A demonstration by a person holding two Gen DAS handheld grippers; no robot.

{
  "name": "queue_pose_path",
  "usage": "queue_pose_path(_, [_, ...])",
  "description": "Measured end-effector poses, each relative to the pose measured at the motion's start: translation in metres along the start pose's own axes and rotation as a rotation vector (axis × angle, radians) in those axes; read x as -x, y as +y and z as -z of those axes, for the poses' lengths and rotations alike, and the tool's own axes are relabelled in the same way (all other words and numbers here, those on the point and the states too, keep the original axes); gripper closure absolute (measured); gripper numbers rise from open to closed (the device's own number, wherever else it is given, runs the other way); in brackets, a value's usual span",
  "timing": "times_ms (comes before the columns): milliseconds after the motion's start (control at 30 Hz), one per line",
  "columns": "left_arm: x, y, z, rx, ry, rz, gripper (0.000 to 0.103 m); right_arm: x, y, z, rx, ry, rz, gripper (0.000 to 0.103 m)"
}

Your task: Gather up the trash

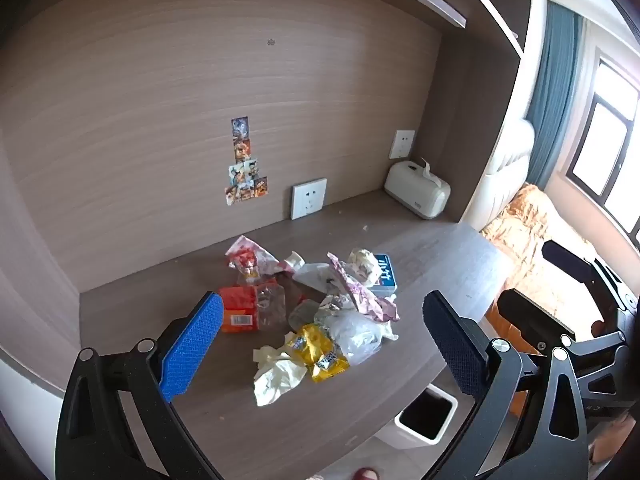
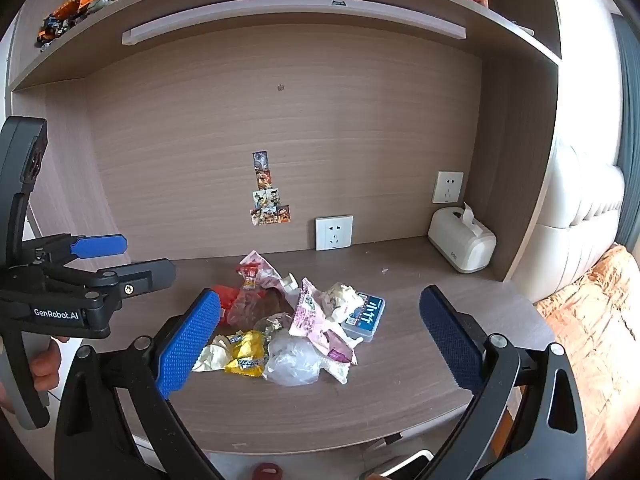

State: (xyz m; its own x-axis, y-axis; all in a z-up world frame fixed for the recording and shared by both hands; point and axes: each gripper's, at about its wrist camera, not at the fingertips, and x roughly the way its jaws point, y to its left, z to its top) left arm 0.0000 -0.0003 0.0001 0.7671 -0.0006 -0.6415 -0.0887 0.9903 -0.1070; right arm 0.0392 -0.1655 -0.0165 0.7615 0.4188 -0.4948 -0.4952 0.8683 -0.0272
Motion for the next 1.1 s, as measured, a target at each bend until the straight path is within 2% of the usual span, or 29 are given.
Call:
queue_pose_path(333, [-0.006, -0.003, -0.005, -0.013, 0.002, -0.019, 0.005, -0.002, -0.002, 0.001, -0.002, 0.003, -0.007, 0.003])
queue_pose_path(1033, [-0.006, 0.004, -0.005, 0.048, 0.032, 0.025, 0.005, -0.008, -0.003, -0.001, -0.009, 0.018, -0.013, 0.003])
queue_pose_path(1100, [-0.006, 0.004, -0.004, 0.031, 0.021, 0.014, 0.005, -0.009, -0.003, -0.001, -0.01, 0.022, -0.013, 0.003])
